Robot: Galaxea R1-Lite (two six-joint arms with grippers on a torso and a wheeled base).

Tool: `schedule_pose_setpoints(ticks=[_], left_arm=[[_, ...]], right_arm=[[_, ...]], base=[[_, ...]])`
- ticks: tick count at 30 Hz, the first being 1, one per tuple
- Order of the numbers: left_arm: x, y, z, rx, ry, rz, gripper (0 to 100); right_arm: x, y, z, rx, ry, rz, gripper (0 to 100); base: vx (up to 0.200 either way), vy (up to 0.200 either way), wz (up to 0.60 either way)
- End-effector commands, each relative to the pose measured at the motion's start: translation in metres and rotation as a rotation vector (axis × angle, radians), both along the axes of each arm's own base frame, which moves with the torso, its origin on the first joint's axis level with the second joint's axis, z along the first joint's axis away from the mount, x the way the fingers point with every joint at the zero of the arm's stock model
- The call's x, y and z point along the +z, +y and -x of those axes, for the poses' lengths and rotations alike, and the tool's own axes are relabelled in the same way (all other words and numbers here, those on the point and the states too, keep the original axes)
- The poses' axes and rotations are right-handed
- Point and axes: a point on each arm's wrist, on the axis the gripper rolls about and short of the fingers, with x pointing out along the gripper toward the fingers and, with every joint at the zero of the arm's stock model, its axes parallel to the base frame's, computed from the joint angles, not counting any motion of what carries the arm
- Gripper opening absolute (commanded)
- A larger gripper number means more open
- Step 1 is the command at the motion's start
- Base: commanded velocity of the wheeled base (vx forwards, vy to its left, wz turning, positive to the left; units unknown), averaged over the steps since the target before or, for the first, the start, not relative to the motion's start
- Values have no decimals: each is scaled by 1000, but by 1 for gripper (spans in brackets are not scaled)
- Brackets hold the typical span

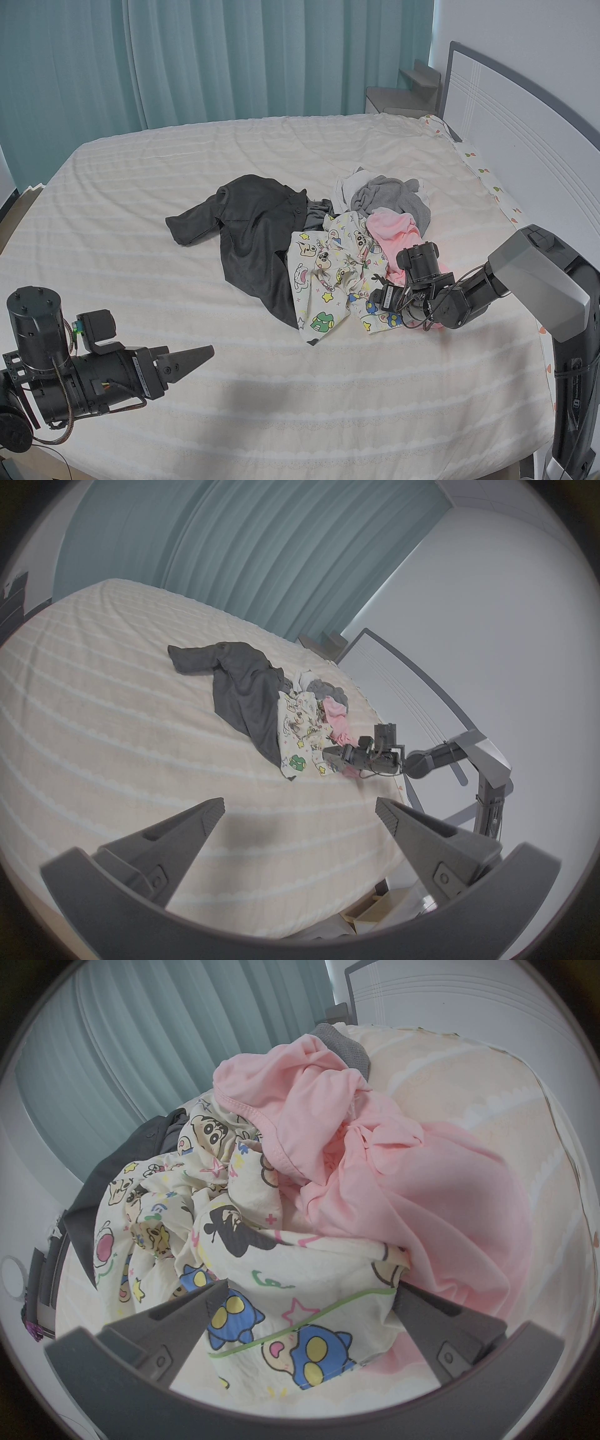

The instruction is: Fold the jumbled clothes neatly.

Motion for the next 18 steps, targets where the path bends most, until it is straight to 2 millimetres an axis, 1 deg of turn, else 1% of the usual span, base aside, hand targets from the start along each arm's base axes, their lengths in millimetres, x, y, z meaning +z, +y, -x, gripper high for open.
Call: schedule_pose_setpoints(ticks=[1,2,3,11,18], left_arm=[[-4,-4,0,-18,18,-10,100],[-4,-4,0,-18,18,-10,100],[-4,-4,0,-14,16,-10,100],[-5,-4,0,-14,20,-13,100],[-7,-3,2,-13,27,-18,100]], right_arm=[[-6,2,-2,6,11,19,100],[-6,2,-2,6,12,19,100],[-6,3,-2,7,18,22,0],[-5,5,5,19,41,22,0],[7,0,18,18,53,-19,0]], base=[[0,0,0],[0,0,0],[0,0,0],[0,0,0],[0,0,0]])
